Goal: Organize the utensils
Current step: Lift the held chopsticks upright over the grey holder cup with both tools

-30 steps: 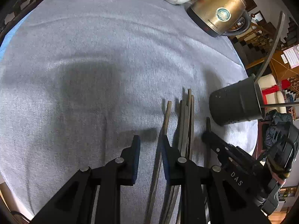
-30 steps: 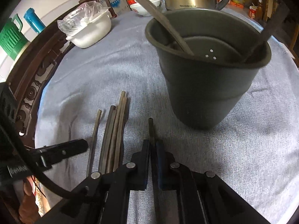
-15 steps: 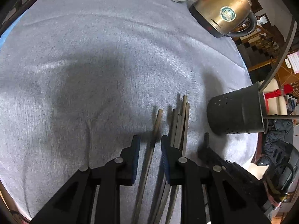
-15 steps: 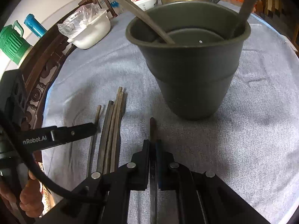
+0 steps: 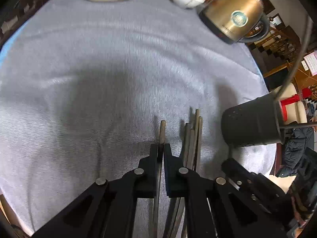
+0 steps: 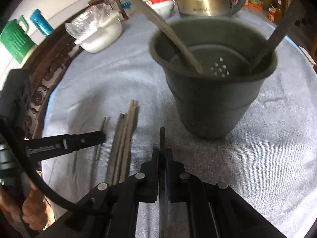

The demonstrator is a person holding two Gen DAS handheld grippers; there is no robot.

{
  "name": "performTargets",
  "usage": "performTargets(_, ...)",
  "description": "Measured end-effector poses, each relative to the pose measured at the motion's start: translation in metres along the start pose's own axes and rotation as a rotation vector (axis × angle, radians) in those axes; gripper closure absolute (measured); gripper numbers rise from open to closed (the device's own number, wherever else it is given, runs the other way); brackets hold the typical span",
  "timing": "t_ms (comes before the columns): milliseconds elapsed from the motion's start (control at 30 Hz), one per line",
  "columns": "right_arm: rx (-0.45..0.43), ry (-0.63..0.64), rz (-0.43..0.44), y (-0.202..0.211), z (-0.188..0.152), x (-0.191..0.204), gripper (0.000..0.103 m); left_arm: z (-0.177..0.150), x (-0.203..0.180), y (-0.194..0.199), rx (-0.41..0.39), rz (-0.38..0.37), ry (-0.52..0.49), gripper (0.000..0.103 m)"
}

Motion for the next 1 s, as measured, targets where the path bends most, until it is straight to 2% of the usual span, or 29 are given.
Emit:
performTargets(267,-0.165,-0.003,0.092,0.071,0.013,0.003,0.097,-0.004,-0.029,0.073,-0.146,-0.038,-0.100,0.097)
performTargets(533,-0.394,-0.021,0.158,0.166,0.024,0.001,0.097,-0.013,-0.070,0.152,-0.293,-0.094,-0.199,0.098)
performTargets(800,-0.589,-0.071,0.130,0.235,0.045,-0.011,0.097,-0.010,-0.116,0.199,-0.392,-0.135,-0.279,0.098)
performTargets(1000,-0.722,-0.124,0.083,0.283,0.070,-0.028,0.097,0.005,-0.156,0.238,-0.495,-0.158,-0.334,0.098)
Point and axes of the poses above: each gripper's, at about its wrist camera, not at the fingertips, and y roughly against the way its jaws point, x to its left, z to its top, the point moved 9 cm from there along -y, roughly the way its jaws point, and after that the axes turned 9 degrees about -z, right-handed, at the moved point
